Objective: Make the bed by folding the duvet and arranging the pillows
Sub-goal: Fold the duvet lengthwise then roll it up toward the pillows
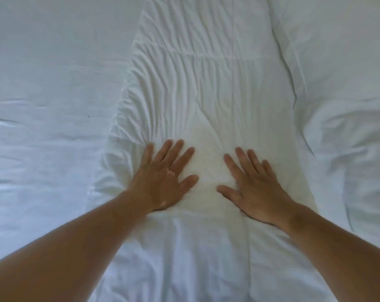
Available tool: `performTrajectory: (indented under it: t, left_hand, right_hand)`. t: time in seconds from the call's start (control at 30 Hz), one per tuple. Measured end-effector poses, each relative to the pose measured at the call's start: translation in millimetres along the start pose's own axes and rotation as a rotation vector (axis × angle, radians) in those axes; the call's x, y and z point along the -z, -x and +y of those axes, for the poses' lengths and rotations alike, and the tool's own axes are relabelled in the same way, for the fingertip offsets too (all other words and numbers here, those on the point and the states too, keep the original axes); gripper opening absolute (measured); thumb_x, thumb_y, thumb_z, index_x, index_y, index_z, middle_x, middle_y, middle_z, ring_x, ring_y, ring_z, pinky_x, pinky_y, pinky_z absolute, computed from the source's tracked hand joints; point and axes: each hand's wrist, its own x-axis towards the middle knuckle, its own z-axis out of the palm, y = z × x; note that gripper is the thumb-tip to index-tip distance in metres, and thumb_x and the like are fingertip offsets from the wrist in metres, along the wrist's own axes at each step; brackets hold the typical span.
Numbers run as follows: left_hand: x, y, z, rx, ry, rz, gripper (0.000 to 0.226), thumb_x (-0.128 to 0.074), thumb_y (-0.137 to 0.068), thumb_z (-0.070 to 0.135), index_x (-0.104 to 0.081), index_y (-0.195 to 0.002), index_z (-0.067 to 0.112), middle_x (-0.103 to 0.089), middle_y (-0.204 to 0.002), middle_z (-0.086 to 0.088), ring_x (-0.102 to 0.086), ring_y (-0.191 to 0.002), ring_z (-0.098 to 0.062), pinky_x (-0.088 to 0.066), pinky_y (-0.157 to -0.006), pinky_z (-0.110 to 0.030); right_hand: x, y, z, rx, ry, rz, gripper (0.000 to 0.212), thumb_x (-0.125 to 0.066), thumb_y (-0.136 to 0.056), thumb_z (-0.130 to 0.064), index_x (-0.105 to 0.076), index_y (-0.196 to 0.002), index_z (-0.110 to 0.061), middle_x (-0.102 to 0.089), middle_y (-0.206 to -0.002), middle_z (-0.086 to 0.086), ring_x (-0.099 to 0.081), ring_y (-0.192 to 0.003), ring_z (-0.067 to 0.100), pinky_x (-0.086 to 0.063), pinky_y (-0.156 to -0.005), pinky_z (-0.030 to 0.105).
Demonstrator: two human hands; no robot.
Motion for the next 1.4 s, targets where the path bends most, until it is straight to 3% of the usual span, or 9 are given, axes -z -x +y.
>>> performTrajectory:
  t: [0.07, 0.17, 0.33, 0.53, 0.73, 0.9, 1.1, 1.3, 1.4]
  left_hand:
    - [-20.4, 49.2, -0.7, 0.051, -0.018, 0.036, 0.076, 0.004, -0.091, 0.073, 0.006, -0.159, 0.039, 0.011, -0.169, 0.007, 0.012, -0.155, -0.018, 0.003, -0.124, -0.054]
    - [-27.6, 75.1, 6.3, 0.163, 0.024, -0.031, 0.08, 0.006, -0.087, 0.075, 0.013, -0.158, 0.038, 0.018, -0.167, 0.006, 0.019, -0.154, -0.018, 0.009, -0.123, -0.054]
    - [-27.1, 157.0, 39.9, 0.131, 0.054, -0.079, 0.088, 0.022, -0.077, 0.079, 0.016, -0.156, 0.042, 0.02, -0.167, 0.007, 0.019, -0.154, -0.02, 0.005, -0.122, -0.056]
    - [-87.3, 279.7, 73.4, 0.116, 0.054, -0.082, 0.075, -0.007, -0.094, 0.074, -0.002, -0.16, 0.037, 0.005, -0.169, 0.001, 0.008, -0.156, -0.024, -0.007, -0.123, -0.058]
    - [-86.0, 325.8, 104.2, 0.163, 0.029, -0.062, 0.08, 0.007, -0.089, 0.075, 0.008, -0.159, 0.035, 0.016, -0.167, 0.003, 0.014, -0.155, -0.023, 0.004, -0.123, -0.056]
    - [-120.5, 429.0, 128.7, 0.136, 0.03, -0.118, 0.073, -0.019, -0.099, 0.066, -0.022, -0.16, 0.024, -0.014, -0.168, -0.006, -0.011, -0.155, -0.029, -0.016, -0.12, -0.063]
    - [-118.5, 482.4, 133.6, 0.2, 0.004, -0.142, 0.079, -0.019, -0.094, 0.076, -0.021, -0.159, 0.031, -0.012, -0.169, -0.001, -0.01, -0.156, -0.026, -0.007, -0.119, -0.066]
    - [-132.3, 499.1, 151.5, 0.222, 0.053, -0.182, 0.076, -0.009, -0.096, 0.073, -0.008, -0.16, 0.031, 0.002, -0.169, -0.001, 0.003, -0.156, -0.025, -0.008, -0.119, -0.068]
    - [-114.1, 508.5, 123.7, 0.159, 0.216, -0.027, 0.078, -0.029, -0.092, 0.076, -0.019, -0.159, 0.037, -0.008, -0.169, 0.003, -0.01, -0.156, -0.022, -0.022, -0.12, -0.058]
  right_hand:
    - [-28.0, 35.0, 5.4, -0.035, -0.034, 0.02, 0.094, 0.004, -0.073, -0.09, 0.02, -0.154, -0.045, 0.031, -0.162, -0.012, 0.024, -0.152, 0.015, 0.005, -0.126, 0.044]
    - [-37.9, 54.2, 3.7, -0.124, -0.071, 0.001, 0.091, -0.009, -0.081, -0.085, 0.016, -0.156, -0.04, 0.025, -0.166, -0.007, 0.019, -0.154, 0.02, 0.003, -0.126, 0.045]
    - [-35.5, 115.9, -39.2, -0.108, -0.038, -0.06, 0.096, -0.016, -0.079, -0.088, 0.015, -0.156, -0.04, 0.026, -0.166, 0.0, 0.018, -0.154, 0.029, 0.003, -0.124, 0.054]
    - [-122.5, 212.4, -46.8, -0.035, 0.004, 0.043, 0.099, -0.004, -0.075, -0.092, 0.006, -0.158, -0.04, 0.02, -0.167, 0.001, 0.017, -0.155, 0.024, -0.005, -0.125, 0.053]
    - [-123.3, 261.8, -58.8, 0.026, -0.01, 0.023, 0.1, -0.013, -0.076, -0.091, 0.012, -0.158, -0.038, 0.023, -0.166, 0.002, 0.017, -0.154, 0.025, 0.0, -0.124, 0.056]
    - [-188.1, 362.2, -37.8, -0.011, -0.021, 0.023, 0.099, -0.017, -0.082, -0.091, -0.012, -0.161, -0.031, 0.0, -0.17, 0.002, -0.004, -0.156, 0.026, -0.019, -0.121, 0.06]
    - [-185.3, 400.9, -46.6, -0.048, -0.04, -0.011, 0.111, -0.004, -0.066, -0.1, 0.024, -0.154, -0.039, 0.033, -0.162, -0.009, 0.024, -0.152, 0.017, -0.003, -0.124, 0.055]
    - [-211.5, 427.7, -43.4, -0.129, -0.206, -0.005, 0.114, -0.024, -0.069, -0.098, 0.009, -0.159, -0.037, 0.022, -0.166, -0.014, 0.02, -0.153, 0.01, -0.017, -0.124, 0.054]
    - [-203.3, 445.7, -45.0, -0.141, -0.363, 0.035, 0.116, -0.052, -0.066, -0.091, 0.0, -0.158, -0.042, 0.016, -0.167, -0.016, 0.012, -0.154, 0.007, -0.02, -0.124, 0.046]
